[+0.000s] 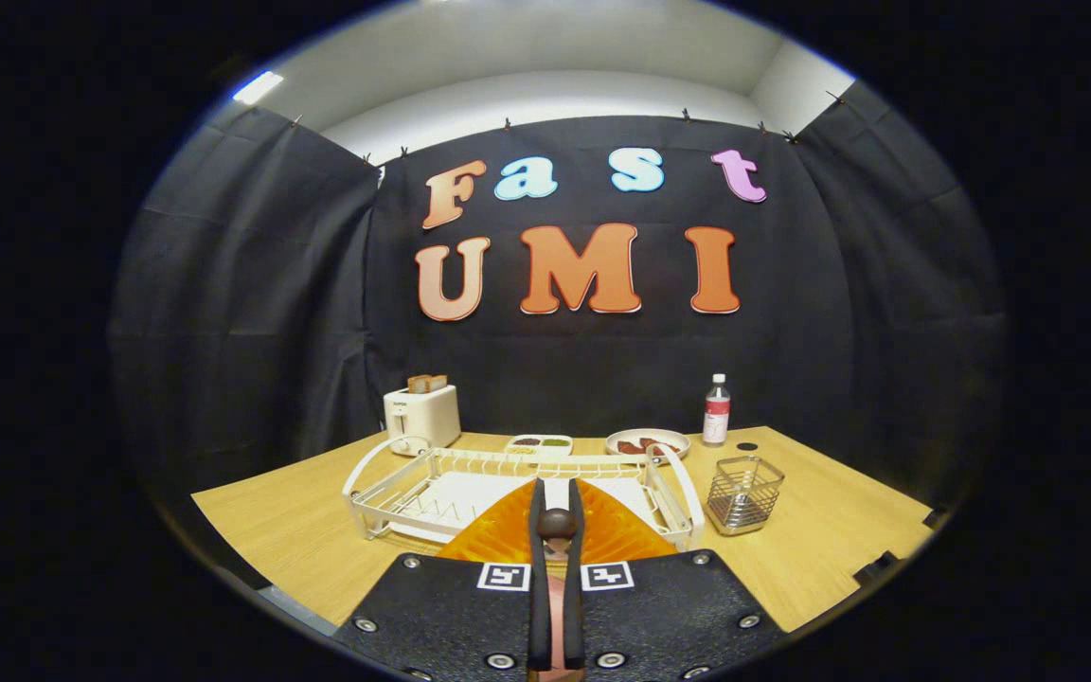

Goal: Take the plate from the dish rack, then take the spoon from the basket and place it into the plate.

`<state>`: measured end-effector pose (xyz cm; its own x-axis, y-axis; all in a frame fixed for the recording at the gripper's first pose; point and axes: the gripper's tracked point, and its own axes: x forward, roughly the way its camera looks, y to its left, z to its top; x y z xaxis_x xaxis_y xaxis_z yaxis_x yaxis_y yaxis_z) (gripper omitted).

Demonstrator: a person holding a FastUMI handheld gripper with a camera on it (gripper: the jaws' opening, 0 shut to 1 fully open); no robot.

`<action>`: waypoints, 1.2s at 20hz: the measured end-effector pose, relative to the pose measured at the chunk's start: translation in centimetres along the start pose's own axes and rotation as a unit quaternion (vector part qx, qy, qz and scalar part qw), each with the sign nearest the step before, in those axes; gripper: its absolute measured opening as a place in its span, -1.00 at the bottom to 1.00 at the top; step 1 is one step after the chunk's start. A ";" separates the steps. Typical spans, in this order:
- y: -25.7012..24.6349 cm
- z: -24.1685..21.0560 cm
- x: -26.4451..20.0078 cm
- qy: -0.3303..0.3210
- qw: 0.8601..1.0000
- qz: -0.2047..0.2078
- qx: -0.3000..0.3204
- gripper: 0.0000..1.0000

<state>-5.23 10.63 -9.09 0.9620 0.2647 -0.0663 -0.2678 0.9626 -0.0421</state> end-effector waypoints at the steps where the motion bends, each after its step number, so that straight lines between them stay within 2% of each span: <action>1: 0.6 -0.6 -0.1 0.004 1.000 0.005 0.002 -0.90; 6: 2.3 -3.8 0.1 0.027 1.000 0.014 0.006 -0.90; 13: 3.5 -5.1 1.0 0.030 0.999 0.015 -0.001 -0.89; 24: 4.4 -6.9 -0.9 0.030 0.999 0.022 -0.023 -0.90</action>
<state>-7.67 14.18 -16.12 0.9452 0.3006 -0.1278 -0.3123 0.9463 -0.0838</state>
